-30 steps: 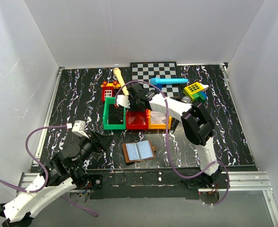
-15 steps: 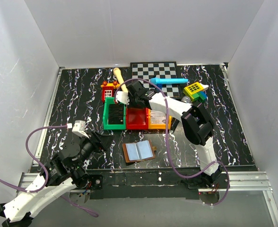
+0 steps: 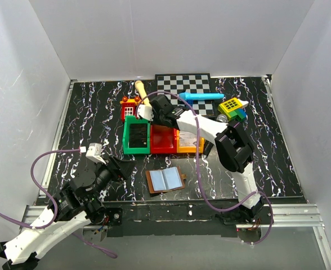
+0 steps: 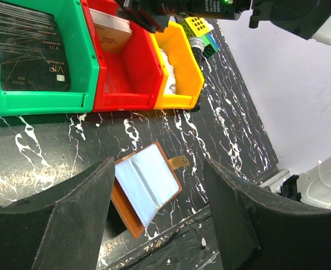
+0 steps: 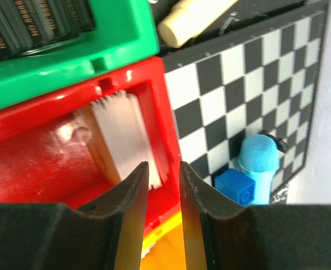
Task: Take the credit cards out of the card holder
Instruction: Place the credit card in the storage box, then remove the credit card from the card holder.
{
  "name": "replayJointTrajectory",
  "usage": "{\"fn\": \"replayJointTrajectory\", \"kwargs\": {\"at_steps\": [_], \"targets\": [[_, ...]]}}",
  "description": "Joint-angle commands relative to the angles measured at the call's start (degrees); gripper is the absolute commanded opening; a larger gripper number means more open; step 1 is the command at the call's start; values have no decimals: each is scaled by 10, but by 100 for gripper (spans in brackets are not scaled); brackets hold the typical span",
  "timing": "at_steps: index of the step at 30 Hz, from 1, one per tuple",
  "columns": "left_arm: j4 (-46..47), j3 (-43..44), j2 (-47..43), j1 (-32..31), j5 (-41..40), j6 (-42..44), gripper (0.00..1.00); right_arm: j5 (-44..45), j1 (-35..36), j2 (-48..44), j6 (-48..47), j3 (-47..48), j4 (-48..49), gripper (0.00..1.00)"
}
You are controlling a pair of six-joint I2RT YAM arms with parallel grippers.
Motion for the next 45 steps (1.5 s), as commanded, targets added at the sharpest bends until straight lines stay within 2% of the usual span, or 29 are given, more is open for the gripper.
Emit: {"fn": "replayJointTrajectory", "kwargs": {"at_steps": [1,6,9,10,11,12,14,15,18,19,23,26,30,39,42,45], "targets": [[6,-1,8,4,-1,9,64,59,-2,-80,13,14,66,36],[10,3,8,4,-6,10,66,136,1,-164,115,-11,61,37],[16,1,10,4,-7,10,68,175,2,-239,251,-65,68,43],[19,1,11,4,-6,10,68,190,2,-264,330,-84,58,57],[22,0,14,5,-5,9,68,203,0,-294,406,-102,32,77],[26,0,16,4,-2,10,69,155,-9,-319,462,-118,2,84],[36,0,25,4,10,14,70,26,-25,-367,521,-170,-30,84],[46,-1,33,4,21,20,70,-7,-27,-385,534,-190,-59,85],[65,4,85,4,58,27,69,-28,-9,-415,595,-258,-137,81],[68,8,108,4,74,26,67,-26,4,-431,612,-283,-129,80],[82,33,215,3,122,18,62,-75,21,-528,710,-492,-30,77],[106,24,248,1,137,10,61,-99,34,-532,749,-554,-2,75],[128,8,248,2,143,-2,60,-84,69,-511,755,-554,3,77],[128,-3,236,1,143,-20,60,-79,76,-453,753,-515,-16,79],[127,-3,240,2,142,-20,61,-72,76,-415,753,-490,-41,74],[126,-1,244,2,145,-20,61,-67,76,-395,757,-476,-55,65]]}}
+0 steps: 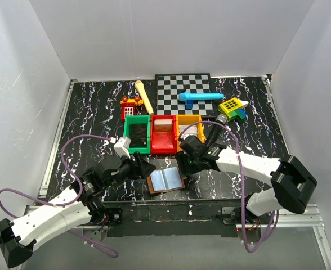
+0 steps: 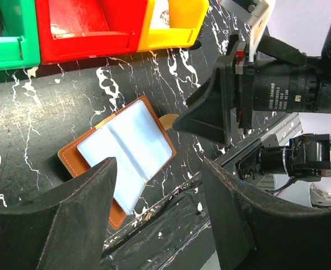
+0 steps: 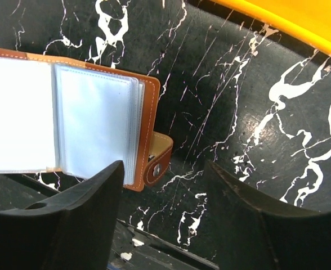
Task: Take the credit cards out of the card holder
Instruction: Remove the credit card from the card holder.
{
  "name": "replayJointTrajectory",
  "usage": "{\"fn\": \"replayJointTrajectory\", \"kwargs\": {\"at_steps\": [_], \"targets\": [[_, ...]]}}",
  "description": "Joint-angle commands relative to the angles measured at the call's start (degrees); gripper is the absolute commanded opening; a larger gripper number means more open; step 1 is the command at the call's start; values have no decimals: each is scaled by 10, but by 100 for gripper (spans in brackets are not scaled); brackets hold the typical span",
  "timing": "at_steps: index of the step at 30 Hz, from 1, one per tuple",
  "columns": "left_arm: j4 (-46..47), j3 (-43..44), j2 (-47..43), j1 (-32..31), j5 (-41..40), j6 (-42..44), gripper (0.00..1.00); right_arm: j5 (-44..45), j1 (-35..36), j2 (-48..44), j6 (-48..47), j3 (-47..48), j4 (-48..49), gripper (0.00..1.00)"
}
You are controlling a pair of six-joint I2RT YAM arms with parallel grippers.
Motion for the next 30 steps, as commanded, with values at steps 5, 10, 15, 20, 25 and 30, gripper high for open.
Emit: {"fn": "replayJointTrajectory", "kwargs": {"at_steps": [5,10,15,20,25,30], "targets": [[6,0,7,1,9,-2,60,12,1,44,17,50,-43,46],[5,5,13,1,12,2,60,-7,2,50,19,52,-53,36],[9,4,20,1,15,-2,60,-24,1,50,15,48,-55,16],[21,3,38,-1,33,-2,57,-55,3,-28,0,31,-31,1],[47,11,78,-7,44,-2,57,-120,15,-127,-46,57,-41,1],[72,24,129,-10,48,3,56,-141,18,-144,-57,68,-60,1]]}}
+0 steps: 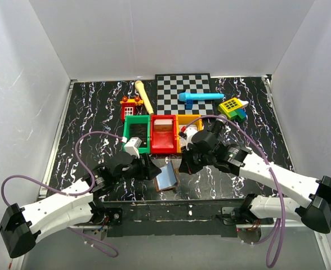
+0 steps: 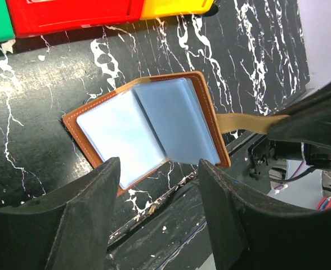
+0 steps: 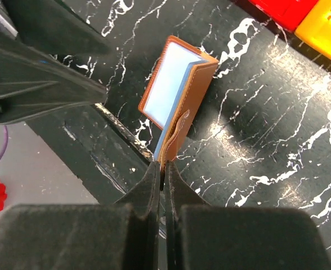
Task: Take the credit cards out of the card holder
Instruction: Remove the credit card from the card holder.
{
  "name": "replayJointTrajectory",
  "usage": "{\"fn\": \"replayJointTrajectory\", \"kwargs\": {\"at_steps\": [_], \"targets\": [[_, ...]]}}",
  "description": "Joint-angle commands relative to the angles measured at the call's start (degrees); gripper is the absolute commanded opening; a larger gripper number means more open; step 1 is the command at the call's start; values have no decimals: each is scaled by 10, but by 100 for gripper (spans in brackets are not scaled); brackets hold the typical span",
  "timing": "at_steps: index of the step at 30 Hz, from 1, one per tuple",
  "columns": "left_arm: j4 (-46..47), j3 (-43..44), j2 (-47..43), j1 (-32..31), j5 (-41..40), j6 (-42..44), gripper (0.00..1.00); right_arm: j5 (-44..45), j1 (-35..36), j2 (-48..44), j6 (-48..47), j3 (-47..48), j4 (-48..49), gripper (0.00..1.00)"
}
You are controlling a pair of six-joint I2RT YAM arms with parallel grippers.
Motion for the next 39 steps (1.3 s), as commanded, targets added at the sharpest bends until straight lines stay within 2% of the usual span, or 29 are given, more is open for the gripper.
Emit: {"fn": "replayJointTrajectory", "kwargs": {"at_steps": [1,13,22,34,39], "targets": [[33,24,35,-4,10,5,56,-34,3,2,-18,15,-16,1],[109,9,119,-6,52,2,56,-57,3,-32,62,-88,77,1],[115,26,165,-19,64,22,56,-41,3,-44,63,-87,72,1],[112,61,221,-68,42,47,64,-51,3,-35,64,-72,70,1],[95,68,236,-70,28,45,62,-52,3,-33,66,-71,70,1]]}}
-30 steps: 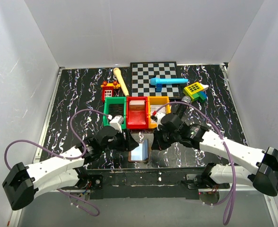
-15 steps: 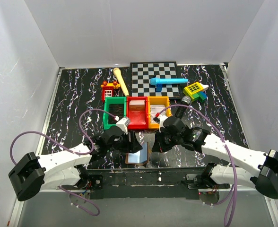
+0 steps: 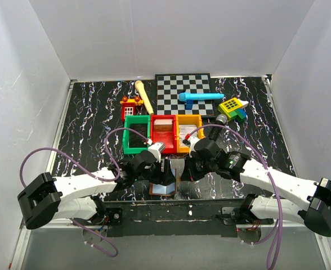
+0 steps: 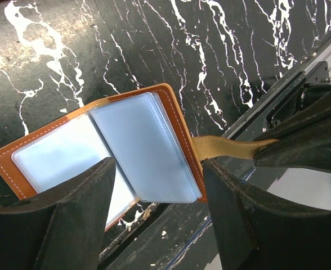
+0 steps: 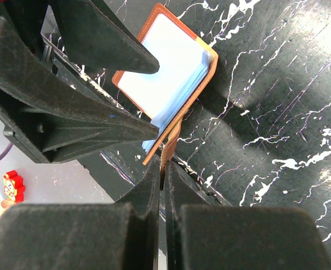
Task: Take the credit cards out of the card holder
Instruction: Remove the credit card from the card holder.
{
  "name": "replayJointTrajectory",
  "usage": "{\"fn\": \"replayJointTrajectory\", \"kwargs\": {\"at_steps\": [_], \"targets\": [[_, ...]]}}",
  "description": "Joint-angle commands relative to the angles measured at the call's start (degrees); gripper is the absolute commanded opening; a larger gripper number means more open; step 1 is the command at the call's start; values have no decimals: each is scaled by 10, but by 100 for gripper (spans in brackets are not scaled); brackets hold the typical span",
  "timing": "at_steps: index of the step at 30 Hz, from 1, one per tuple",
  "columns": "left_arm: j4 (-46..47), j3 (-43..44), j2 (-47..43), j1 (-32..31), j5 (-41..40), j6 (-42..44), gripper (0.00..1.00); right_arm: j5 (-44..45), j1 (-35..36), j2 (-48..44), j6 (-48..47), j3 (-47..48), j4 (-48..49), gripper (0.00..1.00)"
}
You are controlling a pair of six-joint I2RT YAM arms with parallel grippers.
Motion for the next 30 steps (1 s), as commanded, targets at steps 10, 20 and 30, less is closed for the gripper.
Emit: {"fn": "replayJointTrajectory", "kwargs": {"at_steps": [10,20,30], "targets": [[-17,12,-4,-3,-47,-1,60,-7,2,0,5,20,17,1],[-20,34,39,-6,-39,9,60,-7,2,3,3,21,16,1],[-67,29,39,-6,-82,-7,48,-5,2,1,-4,34,1,1]]}}
